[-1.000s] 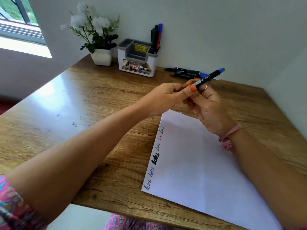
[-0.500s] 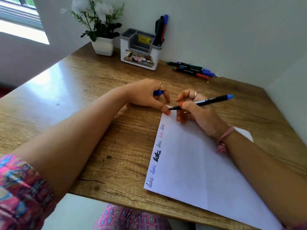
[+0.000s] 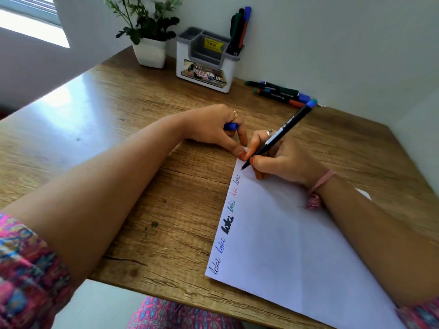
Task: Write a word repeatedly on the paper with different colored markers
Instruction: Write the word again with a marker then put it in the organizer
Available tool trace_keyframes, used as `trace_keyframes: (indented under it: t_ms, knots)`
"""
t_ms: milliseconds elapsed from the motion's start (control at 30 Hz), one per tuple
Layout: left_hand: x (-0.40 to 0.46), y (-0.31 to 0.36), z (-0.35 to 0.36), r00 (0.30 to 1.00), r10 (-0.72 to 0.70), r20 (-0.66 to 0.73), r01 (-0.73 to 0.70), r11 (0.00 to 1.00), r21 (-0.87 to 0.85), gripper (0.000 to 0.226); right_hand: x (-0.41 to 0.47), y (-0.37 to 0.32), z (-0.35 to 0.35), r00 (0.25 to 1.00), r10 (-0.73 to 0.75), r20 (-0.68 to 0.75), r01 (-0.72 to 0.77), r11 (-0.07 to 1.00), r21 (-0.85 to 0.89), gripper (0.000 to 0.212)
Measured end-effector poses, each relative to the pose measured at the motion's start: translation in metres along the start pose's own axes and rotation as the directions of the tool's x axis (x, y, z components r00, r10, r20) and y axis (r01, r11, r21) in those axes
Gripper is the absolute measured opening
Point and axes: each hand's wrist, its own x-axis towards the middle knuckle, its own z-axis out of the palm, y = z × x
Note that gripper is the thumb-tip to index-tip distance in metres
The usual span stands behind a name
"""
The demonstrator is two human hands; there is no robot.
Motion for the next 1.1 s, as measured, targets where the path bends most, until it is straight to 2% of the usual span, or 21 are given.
trace_keyframes:
  t_ms: [133, 400, 900, 1100]
  knots:
    - [0.0011, -0.0045, -0.0013, 1.0, -0.013, 0.019, 0.013, 1.0, -0.02, 0.023, -0.001, -0.0003, 0.0025, 0.999, -0.039, 0.012, 0.039, 0.999, -0.026, 0.011]
    - [0.0004, -0.0035, -0.0013, 1.0, -0.004, 0.002, 0.004, 1.0, -0.015, 0.023, -0.0011, 0.0021, 0.0023, 0.998, -0.017, 0.062, 0.019, 0.999, -0.03, 0.007]
    - [0.0006, -0.0027, -0.0014, 1.0, -0.008, 0.004, 0.008, 0.999, -0.043, 0.026, 0.0002, 0.0017, 0.004, 0.999, -0.038, 0.033, 0.039, 0.999, -0.036, 0.01]
    - [0.0, -0.0024, -0.0029, 1.0, -0.007, 0.024, 0.008, 0.999, -0.035, 0.011, 0.0019, 0.0024, 0.0047, 0.999, -0.043, 0.002, 0.043, 0.998, -0.04, 0.009]
